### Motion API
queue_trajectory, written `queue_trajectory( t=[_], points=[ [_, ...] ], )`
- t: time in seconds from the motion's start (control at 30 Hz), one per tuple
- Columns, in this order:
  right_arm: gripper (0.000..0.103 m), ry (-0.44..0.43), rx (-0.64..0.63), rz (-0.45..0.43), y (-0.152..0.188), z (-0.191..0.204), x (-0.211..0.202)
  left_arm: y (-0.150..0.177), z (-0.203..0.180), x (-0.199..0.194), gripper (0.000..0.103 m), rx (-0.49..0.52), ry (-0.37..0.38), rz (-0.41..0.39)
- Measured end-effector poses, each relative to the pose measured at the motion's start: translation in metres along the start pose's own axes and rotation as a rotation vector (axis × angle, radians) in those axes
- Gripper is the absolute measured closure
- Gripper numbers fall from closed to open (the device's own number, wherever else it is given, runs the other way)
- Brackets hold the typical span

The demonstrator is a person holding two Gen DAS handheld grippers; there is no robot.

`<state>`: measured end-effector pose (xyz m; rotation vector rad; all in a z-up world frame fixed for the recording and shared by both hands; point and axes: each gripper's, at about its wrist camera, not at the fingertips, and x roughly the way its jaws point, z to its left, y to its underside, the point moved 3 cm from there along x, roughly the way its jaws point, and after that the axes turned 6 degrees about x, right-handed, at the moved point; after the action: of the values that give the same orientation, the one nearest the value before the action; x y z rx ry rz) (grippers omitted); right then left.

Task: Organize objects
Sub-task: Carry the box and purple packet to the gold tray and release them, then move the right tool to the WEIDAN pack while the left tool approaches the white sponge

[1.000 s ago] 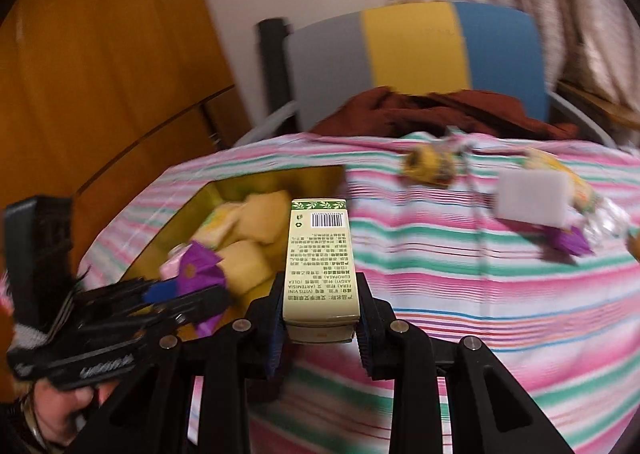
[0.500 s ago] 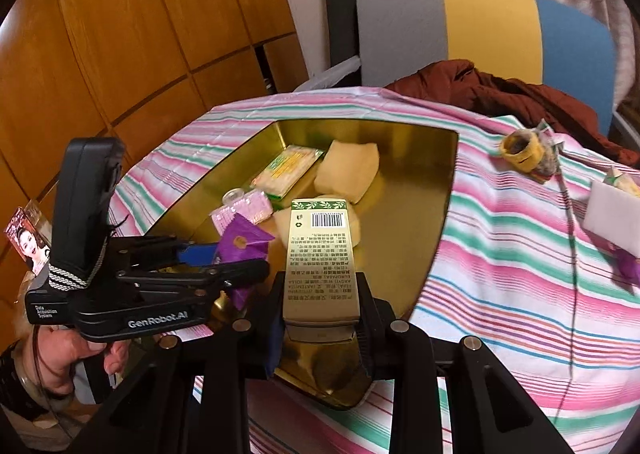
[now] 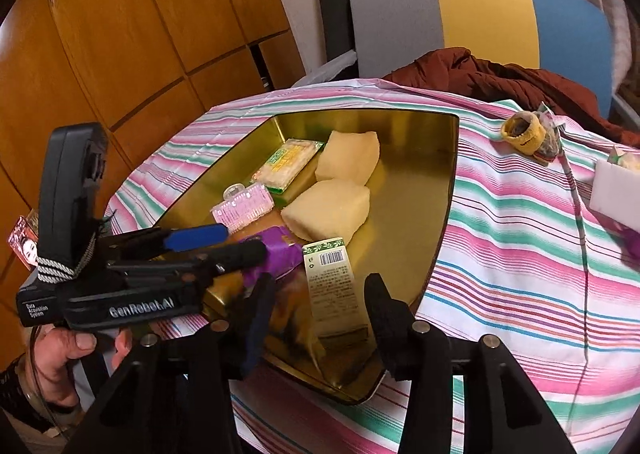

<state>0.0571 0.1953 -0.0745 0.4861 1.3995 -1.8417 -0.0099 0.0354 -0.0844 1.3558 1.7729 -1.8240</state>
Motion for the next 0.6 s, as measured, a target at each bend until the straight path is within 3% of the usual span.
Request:
queue_trajectory(
  t=[0.3, 0.6],
  points=[
    [0.053, 0.005, 0.057, -0.071, -0.004, -0.014, -0.015, -0.009, -0.003, -0.011, 0.042, -0.064, 0.027, -0.056],
    [0.052, 0.060, 0.195, -0.125, -0.006, -0.065, -0.033, -0.019, -0.049, -0.003, 0.042, -0.022, 0.145, -0.037]
  ],
)
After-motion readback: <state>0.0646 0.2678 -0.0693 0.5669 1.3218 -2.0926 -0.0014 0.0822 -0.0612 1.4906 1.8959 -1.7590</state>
